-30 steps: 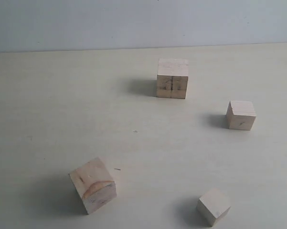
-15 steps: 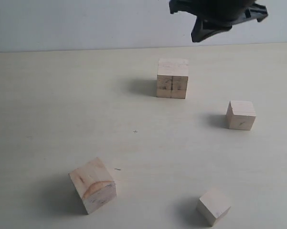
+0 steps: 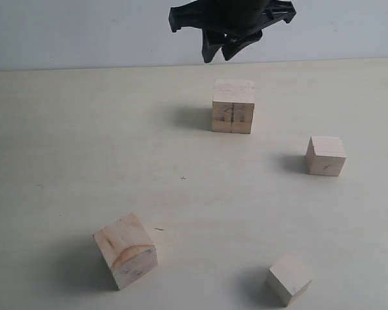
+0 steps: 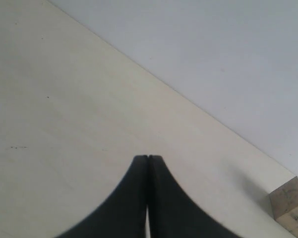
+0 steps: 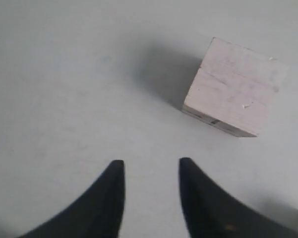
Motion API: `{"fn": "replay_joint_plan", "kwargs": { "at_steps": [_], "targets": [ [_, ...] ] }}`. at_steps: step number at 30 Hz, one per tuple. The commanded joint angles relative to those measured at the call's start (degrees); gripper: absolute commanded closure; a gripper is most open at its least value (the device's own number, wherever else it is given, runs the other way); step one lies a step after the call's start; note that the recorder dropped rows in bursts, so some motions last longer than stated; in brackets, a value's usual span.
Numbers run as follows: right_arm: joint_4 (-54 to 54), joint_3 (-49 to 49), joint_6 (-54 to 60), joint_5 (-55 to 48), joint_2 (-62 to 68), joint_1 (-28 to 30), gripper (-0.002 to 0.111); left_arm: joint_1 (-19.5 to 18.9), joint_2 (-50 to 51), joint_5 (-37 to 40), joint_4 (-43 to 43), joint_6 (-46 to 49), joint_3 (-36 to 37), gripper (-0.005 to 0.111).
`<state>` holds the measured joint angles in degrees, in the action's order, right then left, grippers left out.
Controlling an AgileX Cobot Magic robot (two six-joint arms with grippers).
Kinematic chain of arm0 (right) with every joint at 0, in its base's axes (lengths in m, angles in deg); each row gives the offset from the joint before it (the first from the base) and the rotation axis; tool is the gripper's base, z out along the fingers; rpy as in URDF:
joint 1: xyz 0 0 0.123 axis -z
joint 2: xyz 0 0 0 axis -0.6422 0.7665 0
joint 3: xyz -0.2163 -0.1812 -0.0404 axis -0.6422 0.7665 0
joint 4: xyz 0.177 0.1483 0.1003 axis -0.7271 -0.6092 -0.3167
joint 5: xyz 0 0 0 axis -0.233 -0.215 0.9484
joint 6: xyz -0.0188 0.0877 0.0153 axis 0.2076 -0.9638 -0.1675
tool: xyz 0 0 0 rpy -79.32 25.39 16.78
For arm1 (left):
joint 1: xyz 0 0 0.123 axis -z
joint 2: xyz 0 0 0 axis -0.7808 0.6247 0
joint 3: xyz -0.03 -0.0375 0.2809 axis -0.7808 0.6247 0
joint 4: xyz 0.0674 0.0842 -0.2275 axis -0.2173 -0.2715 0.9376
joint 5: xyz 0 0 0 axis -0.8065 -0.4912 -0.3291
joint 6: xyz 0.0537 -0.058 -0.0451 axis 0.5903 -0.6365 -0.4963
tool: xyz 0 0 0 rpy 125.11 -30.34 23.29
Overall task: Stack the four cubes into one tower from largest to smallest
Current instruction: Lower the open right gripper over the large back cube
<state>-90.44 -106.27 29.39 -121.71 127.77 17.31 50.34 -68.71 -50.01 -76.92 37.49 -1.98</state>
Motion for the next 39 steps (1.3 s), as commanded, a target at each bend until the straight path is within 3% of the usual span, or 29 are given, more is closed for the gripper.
{"fn": "replay_joint_plan", "kwargs": {
  "at_steps": [1,3,7,11,32,39],
  "targets": [
    [0.4,-0.6,2.1,3.0,1.5,-0.1,0.026,0.4,0.1,-0.3,0.4,0.0,-0.2,0.107],
    [0.4,-0.6,1.6,3.7,2.3,-0.1,0.017,0.4,0.1,-0.3,0.4,0.0,-0.2,0.107],
    [2.4,-0.6,-3.2,5.3,6.0,-0.1,0.012,0.5,0.1,-0.3,0.4,0.0,-0.2,0.107],
    [19.1,-0.6,-23.3,9.3,8.6,-0.1,0.012,2.2,0.1,-0.3,0.4,0.0,-0.2,0.107],
    [18.9,-0.6,-26.9,15.4,18.1,2.7,0.012,2.2,0.1,-0.2,0.4,0.0,-0.2,0.107],
    [19.6,-0.6,-26.9,13.4,18.2,2.7,0.023,2.2,0.1,-0.2,0.4,0.0,-0.2,0.107]
  ]
}}
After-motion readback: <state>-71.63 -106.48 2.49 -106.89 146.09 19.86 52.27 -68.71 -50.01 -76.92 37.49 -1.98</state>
